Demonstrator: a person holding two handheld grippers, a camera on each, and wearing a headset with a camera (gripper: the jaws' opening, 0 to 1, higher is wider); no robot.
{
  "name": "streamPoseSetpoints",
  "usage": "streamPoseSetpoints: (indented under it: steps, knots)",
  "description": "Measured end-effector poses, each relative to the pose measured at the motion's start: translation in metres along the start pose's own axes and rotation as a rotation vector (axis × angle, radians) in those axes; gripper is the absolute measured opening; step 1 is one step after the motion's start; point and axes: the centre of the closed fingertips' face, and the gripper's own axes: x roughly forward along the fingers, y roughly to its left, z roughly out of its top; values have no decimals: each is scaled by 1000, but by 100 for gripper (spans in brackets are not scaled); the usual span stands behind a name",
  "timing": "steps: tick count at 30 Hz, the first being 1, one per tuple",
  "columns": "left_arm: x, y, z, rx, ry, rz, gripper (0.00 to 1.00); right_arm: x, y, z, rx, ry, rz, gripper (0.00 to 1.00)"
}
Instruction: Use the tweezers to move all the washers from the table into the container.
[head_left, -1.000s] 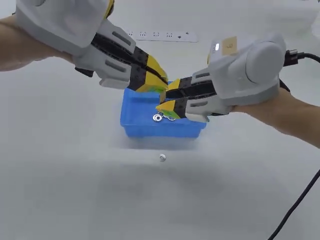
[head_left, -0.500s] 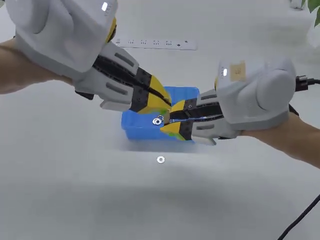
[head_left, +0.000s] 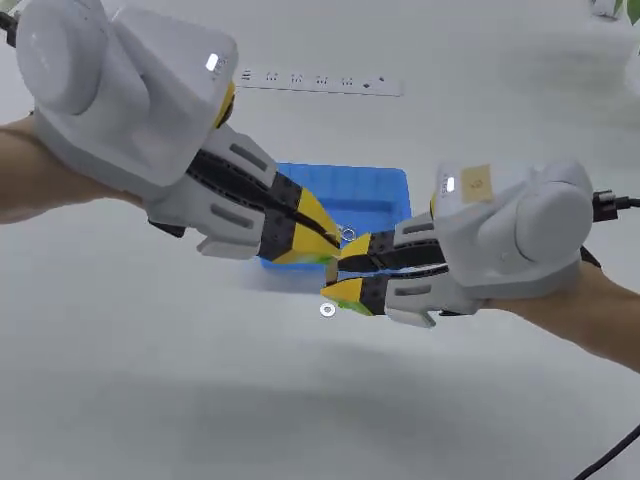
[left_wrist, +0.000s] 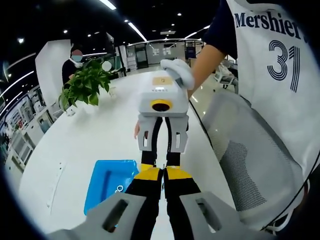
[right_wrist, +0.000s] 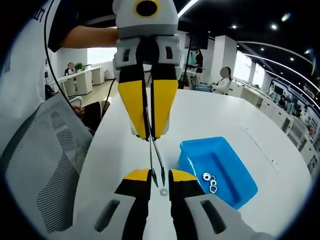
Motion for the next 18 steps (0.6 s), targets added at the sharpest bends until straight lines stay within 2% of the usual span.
streamPoseSetpoints:
  steps: [6, 14, 15, 16, 18]
  knots:
    - [1, 4, -1, -28, -2, 7, 6, 5, 2, -9, 9, 14, 4, 14]
    - [1, 4, 2, -56, -3, 20, 6, 12, -1, -21, 27, 37, 7, 14]
    - [3, 0, -5, -83, 0, 14, 6, 13, -2, -23, 31, 40, 9, 14]
    - [10, -8, -25, -117, 3, 8, 6, 14, -2, -24, 34, 41, 10, 14]
    - [10, -8, -28, -119, 5, 7, 6, 15, -3, -25, 38, 43, 11, 14]
